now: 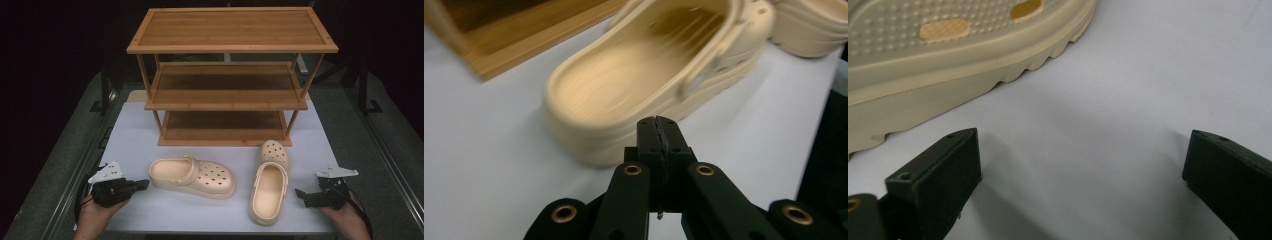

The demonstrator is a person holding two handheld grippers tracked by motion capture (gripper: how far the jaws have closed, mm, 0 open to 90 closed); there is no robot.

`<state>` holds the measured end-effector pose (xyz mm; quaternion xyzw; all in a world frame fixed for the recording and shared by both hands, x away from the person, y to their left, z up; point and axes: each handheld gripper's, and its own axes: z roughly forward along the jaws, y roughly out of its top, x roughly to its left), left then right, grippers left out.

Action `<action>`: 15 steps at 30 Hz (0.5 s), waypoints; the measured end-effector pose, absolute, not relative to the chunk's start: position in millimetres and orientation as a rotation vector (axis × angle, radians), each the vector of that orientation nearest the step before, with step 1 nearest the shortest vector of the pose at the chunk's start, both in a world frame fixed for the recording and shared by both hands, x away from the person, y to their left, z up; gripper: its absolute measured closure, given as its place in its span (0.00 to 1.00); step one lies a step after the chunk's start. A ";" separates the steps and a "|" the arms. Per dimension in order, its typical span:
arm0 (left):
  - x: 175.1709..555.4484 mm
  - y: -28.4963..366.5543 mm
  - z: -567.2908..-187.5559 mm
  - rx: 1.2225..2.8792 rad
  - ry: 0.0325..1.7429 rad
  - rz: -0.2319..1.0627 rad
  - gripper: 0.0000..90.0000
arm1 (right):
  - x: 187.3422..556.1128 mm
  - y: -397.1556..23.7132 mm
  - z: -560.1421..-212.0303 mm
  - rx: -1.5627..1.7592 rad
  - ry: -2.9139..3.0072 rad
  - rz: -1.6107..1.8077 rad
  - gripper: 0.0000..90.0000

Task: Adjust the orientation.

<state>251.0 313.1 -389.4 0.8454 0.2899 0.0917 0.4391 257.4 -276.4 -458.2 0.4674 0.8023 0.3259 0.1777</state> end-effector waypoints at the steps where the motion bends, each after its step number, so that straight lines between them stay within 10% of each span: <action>1: 250.9 307.9 -387.6 2.101 0.704 0.220 1.00 | 257.4 -276.4 -458.1 1.322 2.271 0.921 0.02; 15: 255.9 260.9 -380.8 2.101 0.581 0.113 1.00 | 257.4 -276.3 -458.4 1.323 2.268 0.924 0.02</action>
